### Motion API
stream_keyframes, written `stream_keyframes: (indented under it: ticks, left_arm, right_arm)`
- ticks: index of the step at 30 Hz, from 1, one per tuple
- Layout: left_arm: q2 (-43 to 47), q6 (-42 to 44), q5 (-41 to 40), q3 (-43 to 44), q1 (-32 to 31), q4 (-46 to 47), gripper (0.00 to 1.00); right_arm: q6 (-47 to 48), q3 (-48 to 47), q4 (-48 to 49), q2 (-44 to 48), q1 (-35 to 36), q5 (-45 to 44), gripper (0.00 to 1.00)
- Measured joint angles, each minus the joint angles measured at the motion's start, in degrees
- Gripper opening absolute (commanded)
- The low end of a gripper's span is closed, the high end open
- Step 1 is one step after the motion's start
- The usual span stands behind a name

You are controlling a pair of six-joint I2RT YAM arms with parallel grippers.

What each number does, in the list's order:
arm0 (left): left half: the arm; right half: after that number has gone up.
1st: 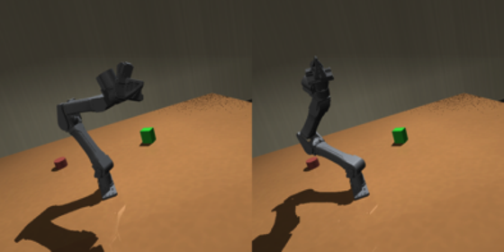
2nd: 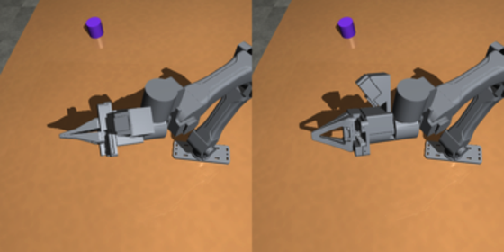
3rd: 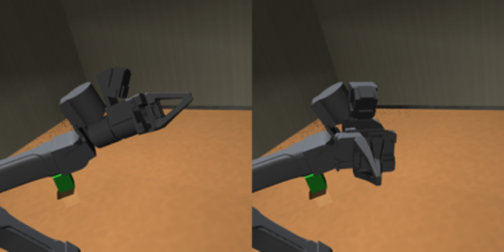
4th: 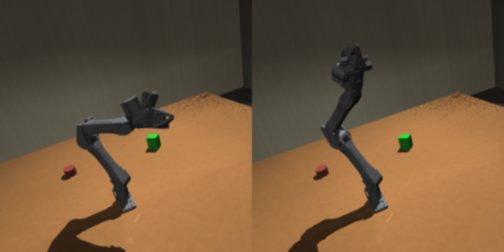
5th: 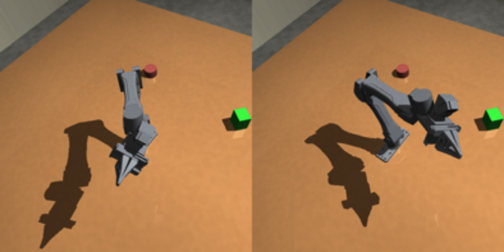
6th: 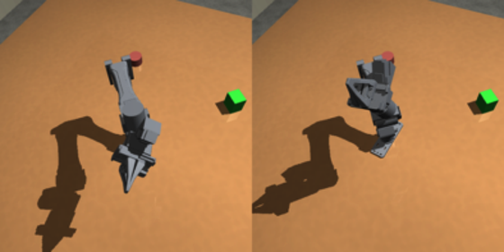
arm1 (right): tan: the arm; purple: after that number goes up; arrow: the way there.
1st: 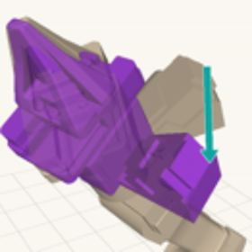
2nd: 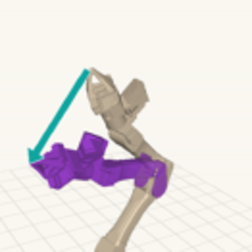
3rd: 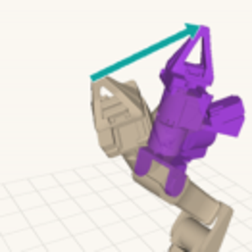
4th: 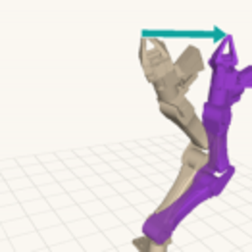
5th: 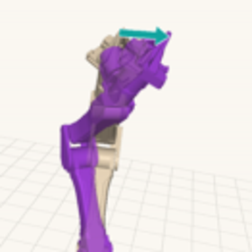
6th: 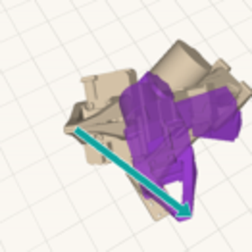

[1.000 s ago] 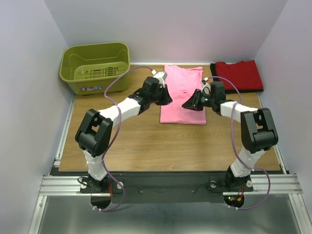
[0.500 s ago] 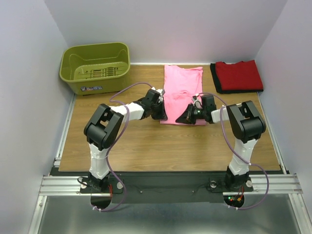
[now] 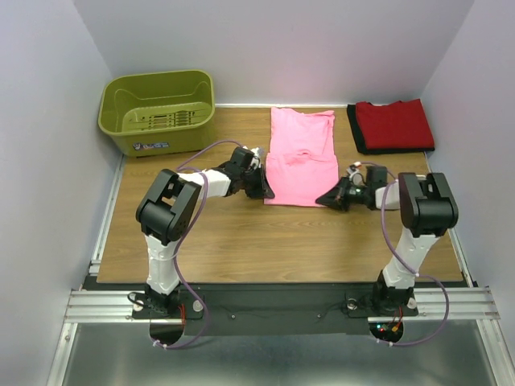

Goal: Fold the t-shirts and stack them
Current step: Fold the tshirt

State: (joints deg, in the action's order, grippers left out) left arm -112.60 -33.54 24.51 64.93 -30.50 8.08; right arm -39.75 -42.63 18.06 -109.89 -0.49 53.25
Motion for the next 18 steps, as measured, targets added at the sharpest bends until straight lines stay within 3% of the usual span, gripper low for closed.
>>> stream_keyframes:
  ticks: [6,18]
  left_arm:
    - [-0.04,-0.02,0.48,-0.20,0.15,0.39,0.00]
    - [0.61,-1.18,0.79,-2.32,0.31,2.73,0.00]
  right_arm:
    - [1.92,3.37,0.22,1.97,-8.70,0.35,0.01]
    - [-0.31,8.94,2.86,5.38,-13.49,-0.68,0.01]
